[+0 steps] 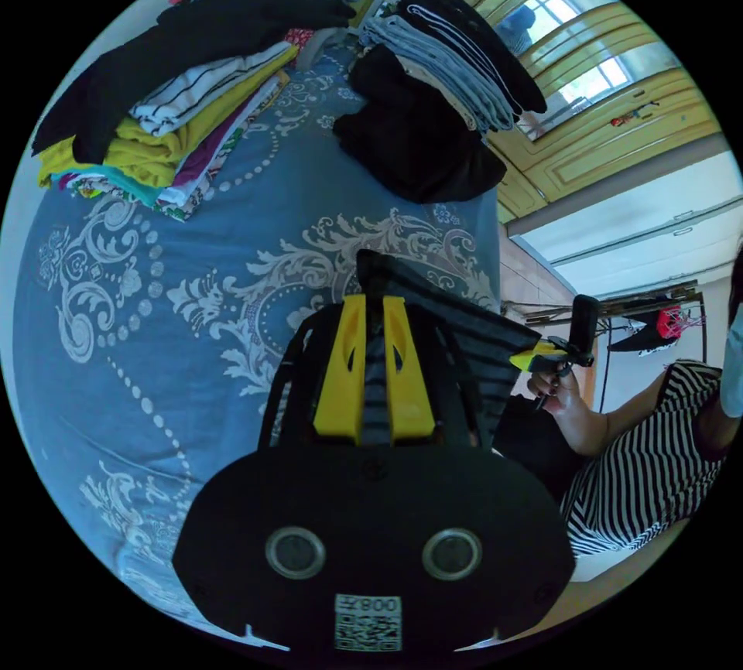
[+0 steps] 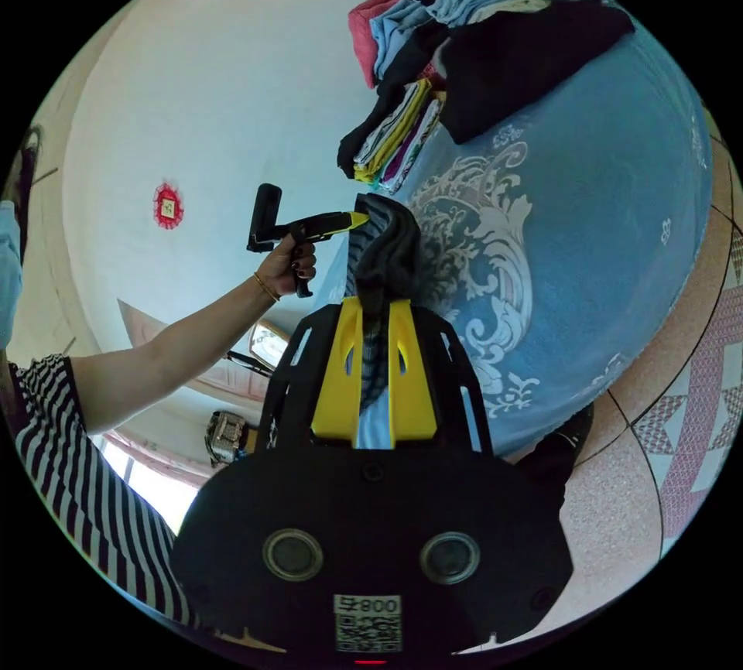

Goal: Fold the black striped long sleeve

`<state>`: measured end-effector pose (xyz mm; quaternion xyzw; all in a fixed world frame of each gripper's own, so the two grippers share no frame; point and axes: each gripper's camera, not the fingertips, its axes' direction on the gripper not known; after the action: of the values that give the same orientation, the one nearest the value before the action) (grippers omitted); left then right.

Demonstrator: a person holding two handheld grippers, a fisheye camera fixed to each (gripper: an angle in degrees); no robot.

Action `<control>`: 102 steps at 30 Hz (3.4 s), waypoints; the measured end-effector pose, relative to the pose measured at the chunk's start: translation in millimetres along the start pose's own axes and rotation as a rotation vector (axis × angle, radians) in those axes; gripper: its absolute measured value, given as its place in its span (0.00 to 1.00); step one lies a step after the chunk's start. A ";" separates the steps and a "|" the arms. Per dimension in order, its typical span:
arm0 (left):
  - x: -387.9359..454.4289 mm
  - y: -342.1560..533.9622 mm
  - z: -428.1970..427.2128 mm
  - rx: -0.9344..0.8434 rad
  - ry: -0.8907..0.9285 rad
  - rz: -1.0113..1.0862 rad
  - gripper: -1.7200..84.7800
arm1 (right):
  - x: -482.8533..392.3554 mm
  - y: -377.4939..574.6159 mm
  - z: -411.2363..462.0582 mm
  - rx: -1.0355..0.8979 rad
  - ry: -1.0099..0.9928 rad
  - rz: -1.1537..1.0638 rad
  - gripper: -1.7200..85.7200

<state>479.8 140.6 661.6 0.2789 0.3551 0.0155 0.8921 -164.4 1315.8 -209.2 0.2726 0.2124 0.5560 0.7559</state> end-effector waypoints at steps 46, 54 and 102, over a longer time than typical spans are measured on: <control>19.6 572.2 -635.2 0.397 0.001 -0.735 0.02 | -676.8 -126.8 309.6 -1.083 0.002 -0.724 0.10; 120.0 595.3 -689.4 0.575 0.161 -0.584 0.03 | -745.4 -171.3 316.2 -1.134 -0.030 -0.763 0.12; 276.0 747.2 -711.0 0.789 -0.003 -0.957 0.07 | -916.6 -403.6 468.6 -1.110 0.022 -1.043 0.02</control>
<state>356.7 1179.4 448.0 0.3975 0.4187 -0.5189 0.6304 153.5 262.7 -97.6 -0.2887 0.0105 0.1545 0.9448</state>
